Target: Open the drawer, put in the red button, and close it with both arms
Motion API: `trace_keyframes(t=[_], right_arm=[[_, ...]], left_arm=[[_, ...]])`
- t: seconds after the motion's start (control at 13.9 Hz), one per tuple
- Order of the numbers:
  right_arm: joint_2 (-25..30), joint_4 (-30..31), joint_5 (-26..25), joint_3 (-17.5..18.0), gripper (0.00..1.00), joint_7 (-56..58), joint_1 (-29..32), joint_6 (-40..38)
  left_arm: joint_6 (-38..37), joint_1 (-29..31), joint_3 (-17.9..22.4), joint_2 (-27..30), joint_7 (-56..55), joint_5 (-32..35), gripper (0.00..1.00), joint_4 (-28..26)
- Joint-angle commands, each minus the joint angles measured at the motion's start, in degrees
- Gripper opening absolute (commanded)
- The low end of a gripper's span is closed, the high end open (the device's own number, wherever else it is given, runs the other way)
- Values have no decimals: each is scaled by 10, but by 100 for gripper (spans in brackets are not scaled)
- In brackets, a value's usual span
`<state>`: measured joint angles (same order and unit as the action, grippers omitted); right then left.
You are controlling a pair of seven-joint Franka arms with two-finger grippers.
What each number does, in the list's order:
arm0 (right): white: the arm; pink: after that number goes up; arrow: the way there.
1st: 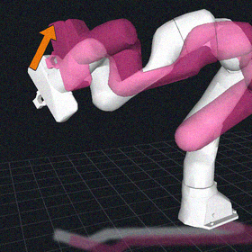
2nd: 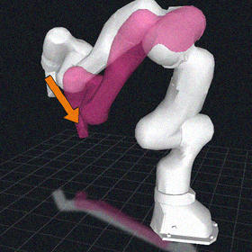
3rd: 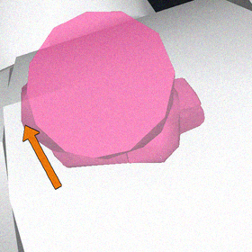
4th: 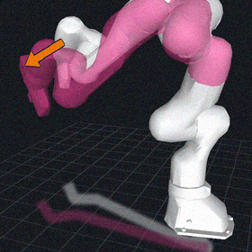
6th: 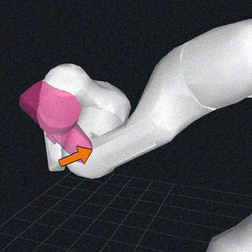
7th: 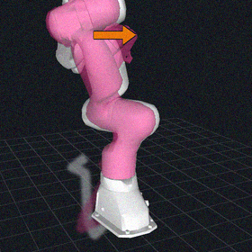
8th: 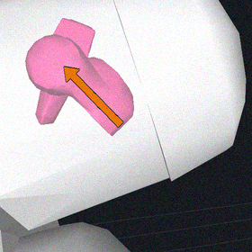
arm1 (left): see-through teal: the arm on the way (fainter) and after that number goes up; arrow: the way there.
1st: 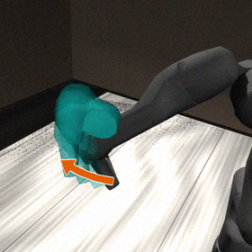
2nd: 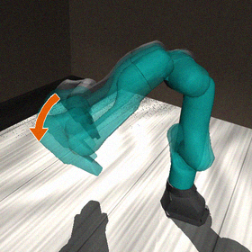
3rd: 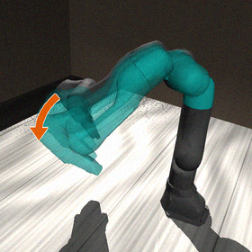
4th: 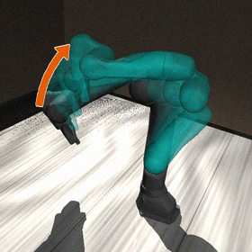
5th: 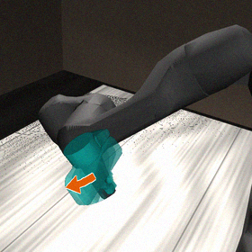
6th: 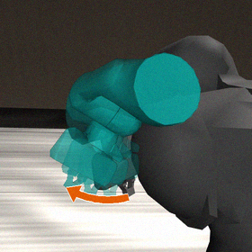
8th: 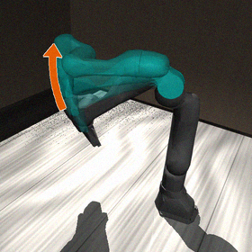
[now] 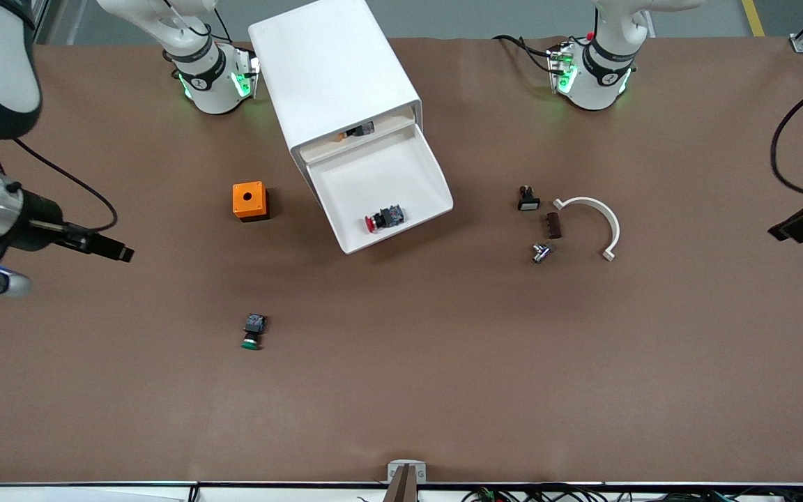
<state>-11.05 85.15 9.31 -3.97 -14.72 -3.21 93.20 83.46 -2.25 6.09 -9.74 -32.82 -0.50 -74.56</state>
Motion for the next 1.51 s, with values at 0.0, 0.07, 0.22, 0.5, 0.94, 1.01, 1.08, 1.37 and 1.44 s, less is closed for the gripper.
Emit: trace_keyframes(t=[0.0, 0.07, 0.22, 0.5, 0.94, 1.01, 1.08, 1.37, 1.44], right_arm=[[57, 60, 2, -60, 100, 78, -43, 12], [69, 71, -6, -67, 100, 109, -43, 22], [95, 98, -37, -68, 100, 136, -45, 37], [119, 149, -72, -62, 100, 138, -51, 66], [98, 115, -72, -62, 100, 137, -43, 63], [102, 115, -71, -61, 100, 138, -44, 60], [106, 114, -71, -61, 100, 138, -47, 52], [114, 109, -75, -28, 100, 130, -50, 39], [114, 110, -76, -27, 100, 130, -50, 38]], left_arm=[[-1, 34, -9, 43, 113, 8, 99, -48], [2, 54, -14, 56, 166, 4, 99, -65], [11, 89, -41, 84, 215, 3, 99, -101], [30, 92, -61, 149, 225, 7, 99, -181], [42, 85, -86, 165, 215, 6, 99, -206], [54, 85, -96, 161, 211, 6, 99, -207], [66, 86, -114, 147, 201, 5, 99, -206], [148, 82, -178, 74, 107, 8, 99, -204], [176, 81, -193, 50, 81, 8, 99, -203]])
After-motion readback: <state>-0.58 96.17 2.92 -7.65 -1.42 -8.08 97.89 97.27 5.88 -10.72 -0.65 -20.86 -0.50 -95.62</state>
